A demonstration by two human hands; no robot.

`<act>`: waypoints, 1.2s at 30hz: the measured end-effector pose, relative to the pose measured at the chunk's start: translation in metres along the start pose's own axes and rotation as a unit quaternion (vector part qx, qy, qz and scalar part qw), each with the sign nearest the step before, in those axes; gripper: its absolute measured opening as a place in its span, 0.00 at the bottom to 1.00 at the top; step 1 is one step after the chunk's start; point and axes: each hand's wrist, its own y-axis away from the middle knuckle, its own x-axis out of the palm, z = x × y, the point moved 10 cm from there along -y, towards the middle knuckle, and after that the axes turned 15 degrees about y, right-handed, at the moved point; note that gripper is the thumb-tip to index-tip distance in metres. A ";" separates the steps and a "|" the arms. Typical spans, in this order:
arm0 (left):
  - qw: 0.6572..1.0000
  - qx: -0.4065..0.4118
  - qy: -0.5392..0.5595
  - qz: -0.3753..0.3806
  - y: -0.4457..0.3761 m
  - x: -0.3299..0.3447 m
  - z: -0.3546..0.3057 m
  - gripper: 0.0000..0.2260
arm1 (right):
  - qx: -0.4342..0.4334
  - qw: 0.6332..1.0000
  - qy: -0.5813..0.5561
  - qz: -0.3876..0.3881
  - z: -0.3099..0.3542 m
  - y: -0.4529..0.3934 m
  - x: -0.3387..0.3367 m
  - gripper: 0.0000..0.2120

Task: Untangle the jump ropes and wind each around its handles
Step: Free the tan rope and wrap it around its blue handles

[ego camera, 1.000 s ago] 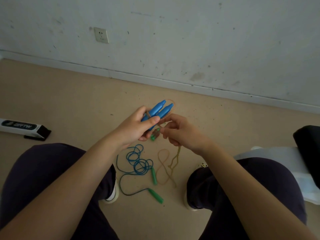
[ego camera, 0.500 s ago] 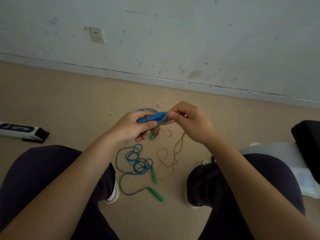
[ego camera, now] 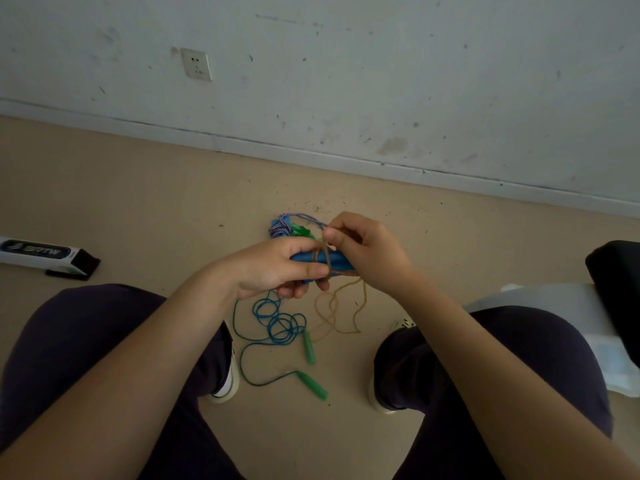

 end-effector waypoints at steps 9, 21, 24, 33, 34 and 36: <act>1.000 0.001 0.020 0.014 0.001 0.004 -0.004 0.13 | 0.029 0.997 0.057 -0.053 -0.004 -0.001 -0.006 0.09; 0.996 0.011 -0.055 -0.068 0.004 -0.007 -0.007 0.08 | 0.019 0.991 0.081 -0.102 -0.001 0.001 -0.008 0.10; 0.992 0.031 -0.099 -0.066 0.004 -0.006 -0.010 0.06 | 0.032 0.989 0.106 -0.099 -0.006 0.000 -0.006 0.11; 0.983 0.058 -0.152 -0.085 0.004 -0.010 -0.014 0.06 | 0.094 0.995 -0.009 -0.008 -0.023 -0.003 0.004 0.10; 0.983 0.058 -0.149 -0.087 0.004 -0.010 -0.014 0.08 | 0.092 0.996 -0.012 0.000 -0.023 -0.004 0.004 0.10; 0.984 0.061 -0.141 -0.087 0.004 -0.009 -0.014 0.14 | 0.098 0.995 -0.005 0.019 -0.024 -0.004 0.004 0.10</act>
